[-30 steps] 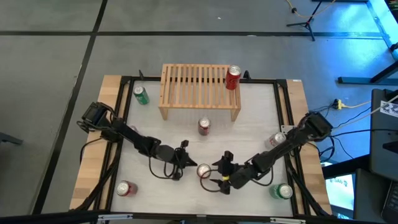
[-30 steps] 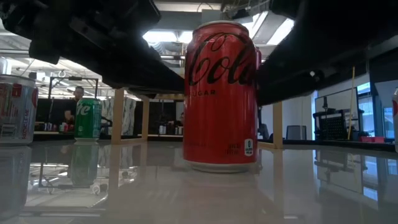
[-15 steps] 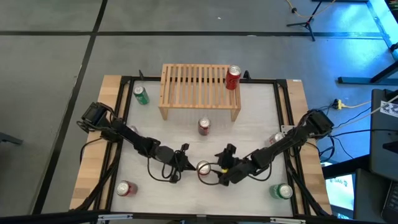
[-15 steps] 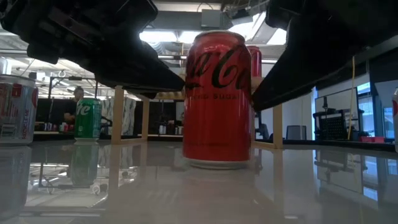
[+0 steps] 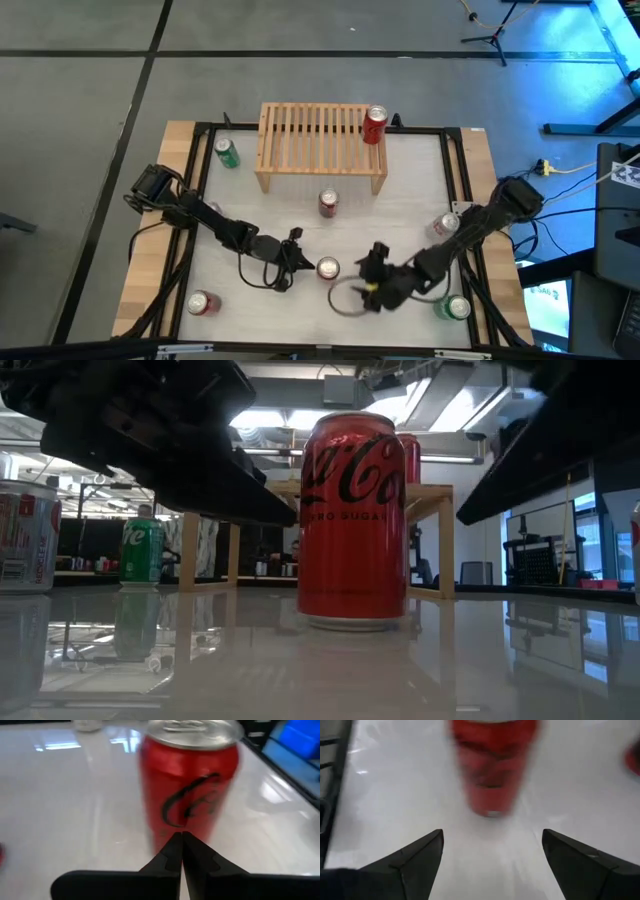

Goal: Place canned beverage on shelf
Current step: Put the red soda can on the shelf

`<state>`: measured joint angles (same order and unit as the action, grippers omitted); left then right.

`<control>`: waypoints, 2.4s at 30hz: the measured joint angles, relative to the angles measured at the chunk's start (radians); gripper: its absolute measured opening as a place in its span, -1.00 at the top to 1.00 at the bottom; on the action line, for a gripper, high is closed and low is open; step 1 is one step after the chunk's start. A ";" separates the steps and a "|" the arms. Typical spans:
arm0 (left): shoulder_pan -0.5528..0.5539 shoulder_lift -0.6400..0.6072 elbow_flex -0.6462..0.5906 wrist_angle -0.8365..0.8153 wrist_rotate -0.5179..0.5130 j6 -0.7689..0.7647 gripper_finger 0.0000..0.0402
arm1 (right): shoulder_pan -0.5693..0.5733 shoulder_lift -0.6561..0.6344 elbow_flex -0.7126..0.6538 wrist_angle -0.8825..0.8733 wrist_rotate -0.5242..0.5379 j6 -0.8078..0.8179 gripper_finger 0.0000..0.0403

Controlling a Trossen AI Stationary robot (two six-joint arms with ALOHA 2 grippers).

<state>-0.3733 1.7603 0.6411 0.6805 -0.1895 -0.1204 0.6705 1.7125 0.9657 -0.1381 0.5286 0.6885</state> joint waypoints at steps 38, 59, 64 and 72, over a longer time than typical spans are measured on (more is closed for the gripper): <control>0.002 0.000 0.000 -0.005 -0.026 0.000 0.98 | -0.001 0.095 -0.001 0.117 0.116 -0.052 -0.66; 0.025 0.000 0.000 0.052 -0.023 -0.004 0.98 | -0.052 0.273 -0.001 0.553 0.446 -0.183 -0.66; 0.026 0.000 -0.001 0.057 -0.015 -0.004 0.98 | -0.073 0.273 -0.001 0.556 0.439 -0.223 -0.66; 0.025 0.000 0.000 0.066 -0.003 -0.001 0.98 | -0.119 0.273 -0.001 0.553 0.405 -0.242 -0.66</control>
<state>-0.3481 1.7607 0.6411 0.7469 -0.1928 -0.1215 0.5516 1.9858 0.9649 0.4146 0.9337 0.4463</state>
